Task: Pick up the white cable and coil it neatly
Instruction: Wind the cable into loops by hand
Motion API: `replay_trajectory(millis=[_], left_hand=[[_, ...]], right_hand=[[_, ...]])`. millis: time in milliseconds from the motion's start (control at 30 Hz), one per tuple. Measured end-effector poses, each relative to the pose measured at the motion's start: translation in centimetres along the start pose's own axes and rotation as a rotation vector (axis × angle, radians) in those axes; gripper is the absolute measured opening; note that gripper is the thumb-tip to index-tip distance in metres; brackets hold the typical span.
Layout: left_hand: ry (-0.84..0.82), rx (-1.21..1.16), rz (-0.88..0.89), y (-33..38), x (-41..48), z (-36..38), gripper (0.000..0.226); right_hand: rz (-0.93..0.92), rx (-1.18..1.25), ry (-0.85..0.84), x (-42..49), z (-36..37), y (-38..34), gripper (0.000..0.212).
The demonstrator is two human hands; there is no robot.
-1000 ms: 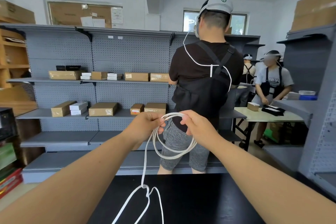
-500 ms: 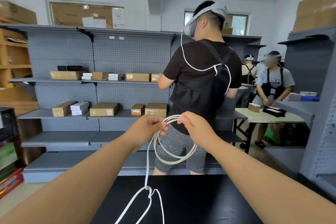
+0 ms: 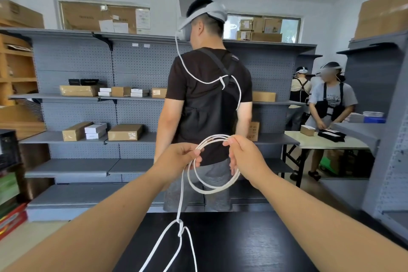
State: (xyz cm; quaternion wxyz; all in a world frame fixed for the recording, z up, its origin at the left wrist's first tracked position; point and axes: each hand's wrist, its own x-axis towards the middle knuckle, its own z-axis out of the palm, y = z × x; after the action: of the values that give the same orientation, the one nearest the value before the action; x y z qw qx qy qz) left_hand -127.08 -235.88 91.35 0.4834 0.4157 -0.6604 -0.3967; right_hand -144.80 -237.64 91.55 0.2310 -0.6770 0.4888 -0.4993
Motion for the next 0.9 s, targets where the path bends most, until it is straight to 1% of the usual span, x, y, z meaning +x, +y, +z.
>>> replay_trajectory(millis=[67, 133, 200, 267, 333, 433, 467, 533, 633, 733, 767, 867, 900], left_hand=[[0.034, 0.108, 0.049, 0.3, 0.4, -0.2, 0.021], [0.030, 0.207, 0.072, 0.7, 0.8, -0.4, 0.023], [-0.008, 0.315, 0.077, 1.2, 1.2, -0.6, 0.028], [-0.045, 0.453, 0.082, 1.8, 1.5, -0.6, 0.033], [-0.075, 0.567, 0.083, 2.4, 1.7, -0.5, 0.035], [-0.114, 0.660, 0.070, 3.0, 1.9, -0.5, 0.028], [-0.128, 0.689, 0.064, 3.2, 2.0, -0.5, 0.023], [-0.154, 0.730, 0.059, 3.3, 2.0, -0.4, 0.020], [-0.166, 0.722, 0.047, 3.2, 2.0, -0.2, 0.020], [-0.159, 0.666, 0.028, 2.7, 1.7, -0.1, 0.019], [-0.163, 0.610, 0.013, 2.4, 1.6, -0.1, 0.017], [-0.211, 0.324, -0.061, 1.6, 0.9, -0.4, 0.012], [-0.224, 0.263, -0.076, 1.3, 0.7, -0.5, 0.012]], right_hand=[[0.004, -0.012, -0.018, 0.0, -0.4, 0.0, 0.028], [-0.019, -0.034, -0.044, -0.1, -0.5, 0.0, 0.025], [-0.055, -0.088, -0.111, 0.0, -0.5, -0.1, 0.034], [-0.124, -0.206, -0.177, 0.0, -0.5, -0.4, 0.040], [-0.212, -0.377, -0.219, 0.0, -0.5, -0.6, 0.044], [-0.244, -0.514, -0.309, -0.3, -0.4, -1.4, 0.047], [-0.232, -0.544, -0.334, -0.3, -0.4, -1.5, 0.045], [-0.250, -0.651, -0.363, -0.3, -0.2, -1.8, 0.034], [-0.326, -0.851, -0.356, 0.0, 0.0, -1.6, 0.019], [-0.397, -0.927, -0.311, 0.0, -0.2, -1.1, 0.011], [-0.415, -0.934, -0.308, -0.1, -0.2, -1.0, 0.012], [-0.446, -0.935, -0.320, -0.1, -0.6, -0.9, 0.014], [-0.452, -0.934, -0.312, -0.2, -0.9, -1.0, 0.015]])
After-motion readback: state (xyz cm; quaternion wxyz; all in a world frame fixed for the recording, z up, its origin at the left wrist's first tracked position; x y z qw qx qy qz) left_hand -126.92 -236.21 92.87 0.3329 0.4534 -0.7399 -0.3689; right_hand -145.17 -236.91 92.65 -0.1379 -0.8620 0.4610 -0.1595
